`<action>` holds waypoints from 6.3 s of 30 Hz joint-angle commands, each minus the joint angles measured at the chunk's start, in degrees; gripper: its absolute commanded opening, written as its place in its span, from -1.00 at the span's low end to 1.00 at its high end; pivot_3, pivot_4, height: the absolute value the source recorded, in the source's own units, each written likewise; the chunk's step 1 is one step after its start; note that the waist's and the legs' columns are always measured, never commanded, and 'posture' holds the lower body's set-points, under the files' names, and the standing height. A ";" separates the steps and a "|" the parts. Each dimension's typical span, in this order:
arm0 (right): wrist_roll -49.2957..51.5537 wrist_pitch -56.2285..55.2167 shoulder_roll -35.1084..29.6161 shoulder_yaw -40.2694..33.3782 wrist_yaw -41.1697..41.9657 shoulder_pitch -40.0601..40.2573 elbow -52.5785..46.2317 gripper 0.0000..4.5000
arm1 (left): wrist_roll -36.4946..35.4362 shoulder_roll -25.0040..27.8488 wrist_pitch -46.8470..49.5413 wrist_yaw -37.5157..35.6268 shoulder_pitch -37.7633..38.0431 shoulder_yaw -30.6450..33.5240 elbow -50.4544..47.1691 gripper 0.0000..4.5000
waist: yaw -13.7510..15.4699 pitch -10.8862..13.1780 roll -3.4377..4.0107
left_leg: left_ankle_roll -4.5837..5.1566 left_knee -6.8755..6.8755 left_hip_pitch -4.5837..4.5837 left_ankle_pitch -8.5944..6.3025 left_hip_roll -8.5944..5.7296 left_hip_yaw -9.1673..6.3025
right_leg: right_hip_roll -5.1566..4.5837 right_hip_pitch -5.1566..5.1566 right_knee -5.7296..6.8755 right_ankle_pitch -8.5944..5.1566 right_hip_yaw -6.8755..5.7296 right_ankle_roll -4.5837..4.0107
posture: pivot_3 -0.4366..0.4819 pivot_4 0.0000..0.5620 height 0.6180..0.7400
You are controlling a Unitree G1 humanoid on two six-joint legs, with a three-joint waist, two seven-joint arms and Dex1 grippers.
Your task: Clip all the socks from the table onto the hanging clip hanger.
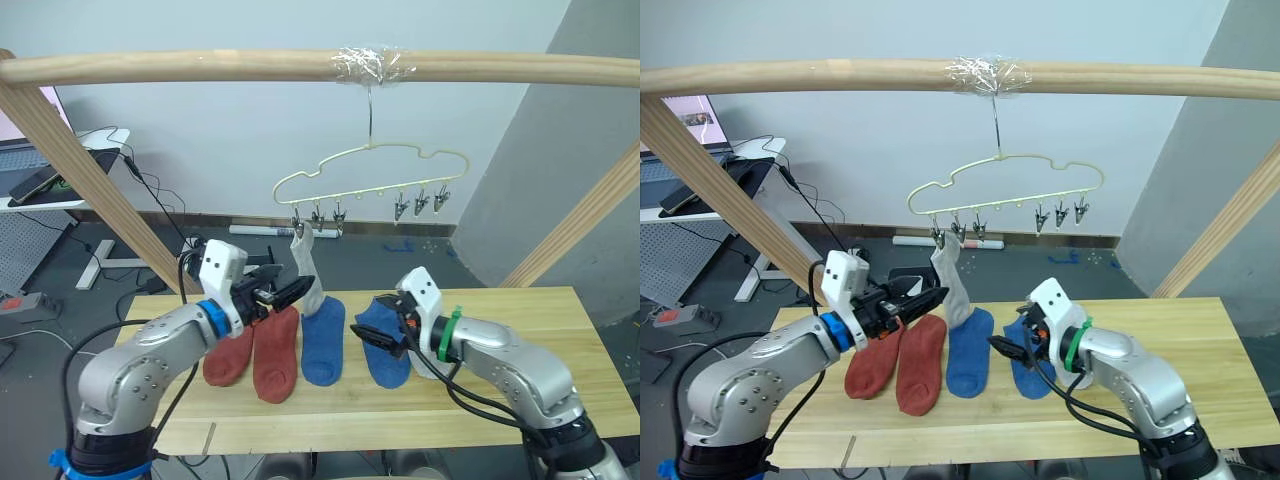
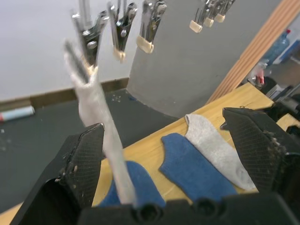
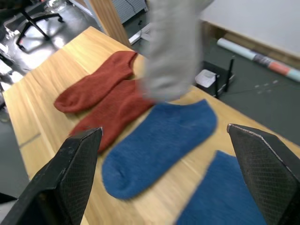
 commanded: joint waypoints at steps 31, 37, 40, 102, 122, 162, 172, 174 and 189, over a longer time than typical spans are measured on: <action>7.77 -6.46 -0.79 -9.73 5.05 -4.00 -6.85 1.00 | 36.66 -19.20 -34.29 8.48 -5.11 -11.23 13.53 -0.34 | -0.10 0.01 -0.04 | 0.01 0.20 -0.01 0.00 0.00 0.17 | 0.00 0.09 0.05 0.02 -0.03 0.04 | -0.19 -0.52 1.00; 9.37 -6.00 -1.52 -10.59 5.02 -5.55 -7.64 1.00 | 37.75 -20.75 -35.65 9.02 -6.01 -10.44 15.71 -0.34 | -0.15 0.01 -0.04 | 0.01 0.24 -0.01 0.00 0.00 0.16 | 0.00 0.10 0.08 0.03 -0.03 0.05 | -0.20 -0.54 1.00; 9.08 -6.52 -1.74 -10.24 4.90 -5.62 -7.68 1.00 | 38.25 -21.77 -36.42 9.23 -7.04 -10.26 17.40 -0.34 | -0.14 0.00 -0.05 | 0.01 0.27 -0.02 0.00 0.00 0.16 | 0.00 0.11 0.08 0.04 -0.04 0.07 | -0.20 -0.55 1.00; 7.13 -8.31 2.34 -8.60 2.55 -7.15 -6.93 1.00 | 40.06 -24.24 -45.53 8.43 -15.78 -7.00 31.75 -0.42 | -0.38 -0.05 -0.05 | -0.01 0.36 -0.02 0.01 -0.01 0.16 | 0.00 0.11 0.15 0.12 -0.04 0.11 | -0.28 -0.58 1.00; -3.71 -9.10 -0.24 -4.09 -1.76 -1.74 0.34 1.00 | 38.14 -21.90 -38.81 4.47 -15.04 -6.58 26.80 -0.96 | -0.48 -0.11 -0.07 | -0.01 0.39 -0.02 0.02 -0.02 0.17 | 0.00 0.10 0.21 0.14 -0.02 0.10 | -0.23 -0.56 1.00; -27.92 -24.01 4.62 2.16 -3.46 -3.54 45.43 0.41 | 22.10 -15.27 -11.00 -2.20 -15.37 -2.69 15.35 -0.96 | -1.19 -0.20 -0.12 | -0.05 0.45 0.22 0.08 -0.05 0.40 | 0.14 0.08 0.23 0.48 0.65 0.28 | -0.13 -0.55 1.00; -27.84 -25.60 3.28 1.21 -2.17 -1.02 40.90 -0.98 | 21.37 -14.96 -9.84 -2.88 -15.93 -2.75 15.81 -0.96 | -0.77 -0.24 -0.16 | -0.03 0.47 0.25 0.09 -0.06 0.41 | 0.14 0.09 0.23 0.57 0.74 0.31 | -0.14 -0.54 1.00; -27.49 -25.84 2.51 0.76 -1.14 -0.29 37.57 -0.98 | 20.33 -14.48 -8.26 -3.57 -15.92 -2.32 15.68 -0.96 | -0.63 -0.23 -0.16 | -0.02 0.47 0.24 0.09 -0.07 0.41 | 0.14 0.08 0.22 0.57 0.74 0.31 | -0.14 -0.54 1.00; -15.73 -9.93 6.83 2.22 3.00 0.97 2.88 -0.98 | -7.71 -19.08 15.27 3.15 -20.88 15.01 17.11 -0.96 | -0.52 -0.20 -0.22 | -0.02 0.47 0.19 0.09 -0.01 0.35 | 0.21 -0.01 0.18 0.57 0.78 0.33 | -0.15 -0.52 1.00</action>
